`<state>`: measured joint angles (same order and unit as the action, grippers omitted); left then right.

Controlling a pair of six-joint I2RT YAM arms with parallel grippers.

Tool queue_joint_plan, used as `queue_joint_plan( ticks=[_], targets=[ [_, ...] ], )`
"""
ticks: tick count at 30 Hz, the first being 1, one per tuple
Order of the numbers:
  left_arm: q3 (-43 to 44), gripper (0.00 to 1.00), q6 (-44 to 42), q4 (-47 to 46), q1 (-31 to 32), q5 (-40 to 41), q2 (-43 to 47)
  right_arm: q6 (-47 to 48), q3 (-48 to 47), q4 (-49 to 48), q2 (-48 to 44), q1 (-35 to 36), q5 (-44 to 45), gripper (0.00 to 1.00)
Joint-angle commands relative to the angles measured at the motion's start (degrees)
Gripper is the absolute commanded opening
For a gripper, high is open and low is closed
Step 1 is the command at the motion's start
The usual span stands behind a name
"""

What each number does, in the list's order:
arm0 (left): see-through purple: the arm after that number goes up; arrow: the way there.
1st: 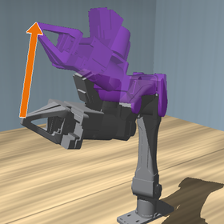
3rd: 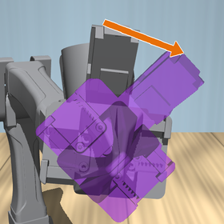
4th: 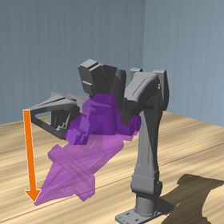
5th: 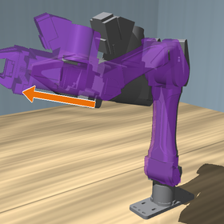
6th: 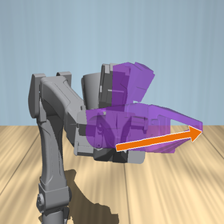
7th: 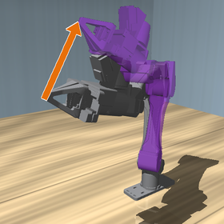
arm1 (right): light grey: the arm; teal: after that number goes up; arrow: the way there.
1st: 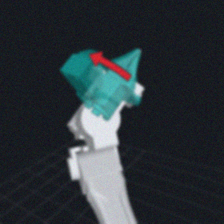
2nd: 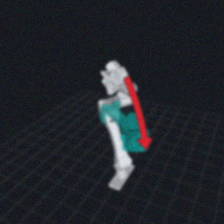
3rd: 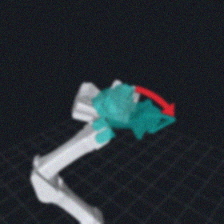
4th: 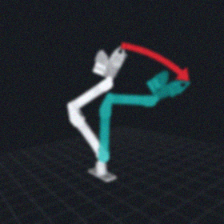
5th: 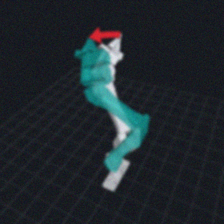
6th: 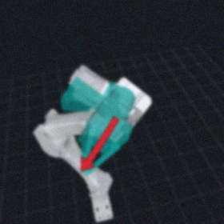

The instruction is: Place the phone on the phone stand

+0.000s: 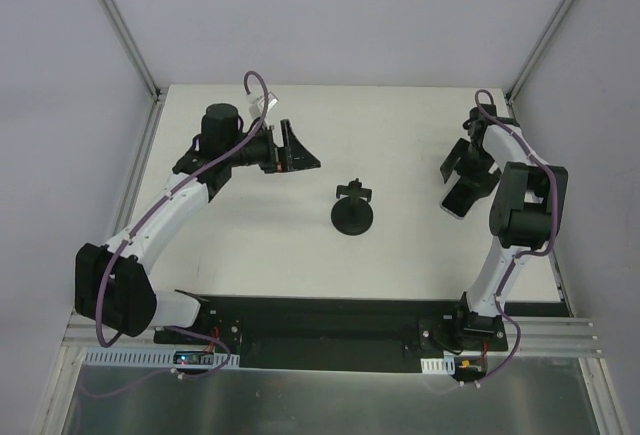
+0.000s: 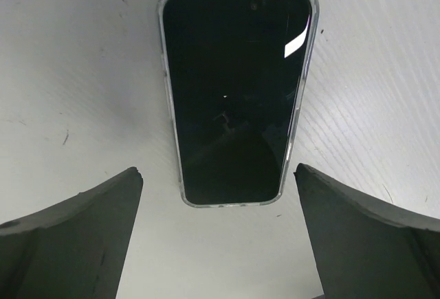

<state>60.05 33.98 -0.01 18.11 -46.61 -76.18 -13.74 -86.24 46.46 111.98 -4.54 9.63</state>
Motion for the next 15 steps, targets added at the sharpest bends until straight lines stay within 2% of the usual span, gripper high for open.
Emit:
queue_joint_plan(
  ticks=[1,5,7,9,14,15],
  targets=[
    [7.4,0.99,2.8,-0.3,5.3,12.4,1.7,-1.6,2.2,2.3,-1.1,-0.2,2.2,0.96],
    [13.1,0.98,0.0,3.3,6.6,16.5,0.1,-3.0,4.1,1.5,-0.8,-0.3,3.0,0.96],
    [14.5,0.95,-5.1,5.9,6.7,17.8,-1.1,-4.1,5.7,0.2,-0.9,-0.6,1.7,0.96],
    [14.6,0.94,-10.4,8.4,7.0,18.9,-1.2,-4.5,6.4,-0.7,-0.6,-1.1,0.1,0.96],
    [11.7,0.93,-15.3,9.4,7.6,20.0,0.8,-4.8,7.5,-1.4,1.0,-1.2,0.6,1.0],
    [11.5,0.93,-16.1,9.9,7.6,19.5,1.1,-4.5,7.7,-2.2,1.0,-1.2,0.3,0.83]
  ],
)
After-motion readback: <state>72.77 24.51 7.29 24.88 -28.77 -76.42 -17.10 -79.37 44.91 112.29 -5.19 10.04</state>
